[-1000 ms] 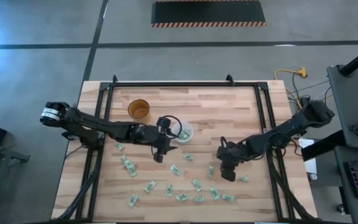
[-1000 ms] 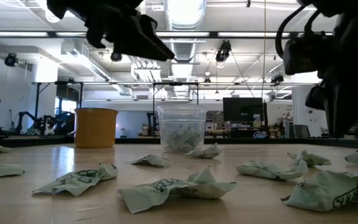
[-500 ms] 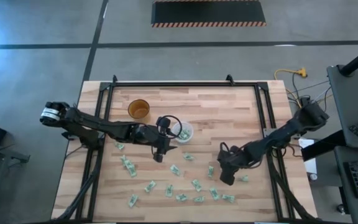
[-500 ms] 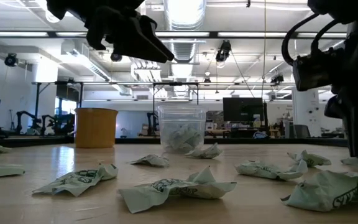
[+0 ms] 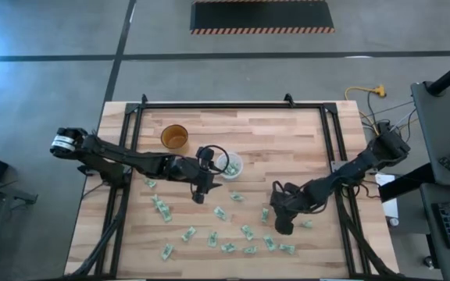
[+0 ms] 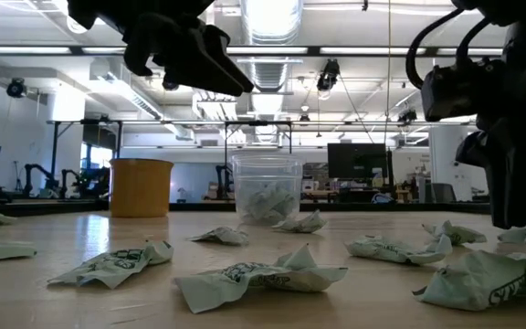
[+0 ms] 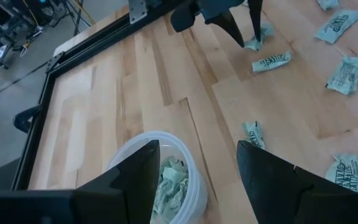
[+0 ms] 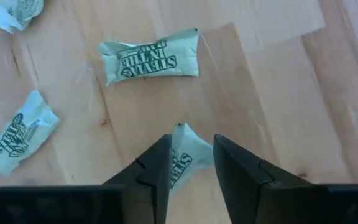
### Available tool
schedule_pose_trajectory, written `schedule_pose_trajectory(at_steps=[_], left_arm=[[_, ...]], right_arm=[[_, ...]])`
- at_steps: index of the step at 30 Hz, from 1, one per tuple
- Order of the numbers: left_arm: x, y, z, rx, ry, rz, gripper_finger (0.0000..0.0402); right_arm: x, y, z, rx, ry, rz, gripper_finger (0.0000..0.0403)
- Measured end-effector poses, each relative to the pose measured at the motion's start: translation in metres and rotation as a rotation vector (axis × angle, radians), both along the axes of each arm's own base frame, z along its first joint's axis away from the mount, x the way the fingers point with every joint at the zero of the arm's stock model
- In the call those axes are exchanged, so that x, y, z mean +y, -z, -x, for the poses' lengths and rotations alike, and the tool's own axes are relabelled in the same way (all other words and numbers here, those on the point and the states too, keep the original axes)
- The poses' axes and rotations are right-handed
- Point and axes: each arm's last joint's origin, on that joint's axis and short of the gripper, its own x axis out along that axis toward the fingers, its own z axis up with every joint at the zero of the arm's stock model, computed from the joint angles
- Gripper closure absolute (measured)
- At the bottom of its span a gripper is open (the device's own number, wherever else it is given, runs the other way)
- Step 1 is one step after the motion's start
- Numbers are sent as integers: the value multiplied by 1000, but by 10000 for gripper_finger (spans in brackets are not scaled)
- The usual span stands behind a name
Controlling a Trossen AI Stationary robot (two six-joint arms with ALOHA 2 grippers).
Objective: Pick and place Stevia / Truvia into bins
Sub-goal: Put the stevia packet into the transparent container
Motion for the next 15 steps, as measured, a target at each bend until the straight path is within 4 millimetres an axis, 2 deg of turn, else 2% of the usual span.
schedule_pose_trajectory(at_steps=[9, 15], left_arm=[[0, 0, 0, -6, 1, -2, 204], [0, 0, 0, -5, -3, -5, 204]], right_arm=[[4, 12, 0, 48, -23, 10, 264], [9, 21, 2, 78, -44, 45, 275]])
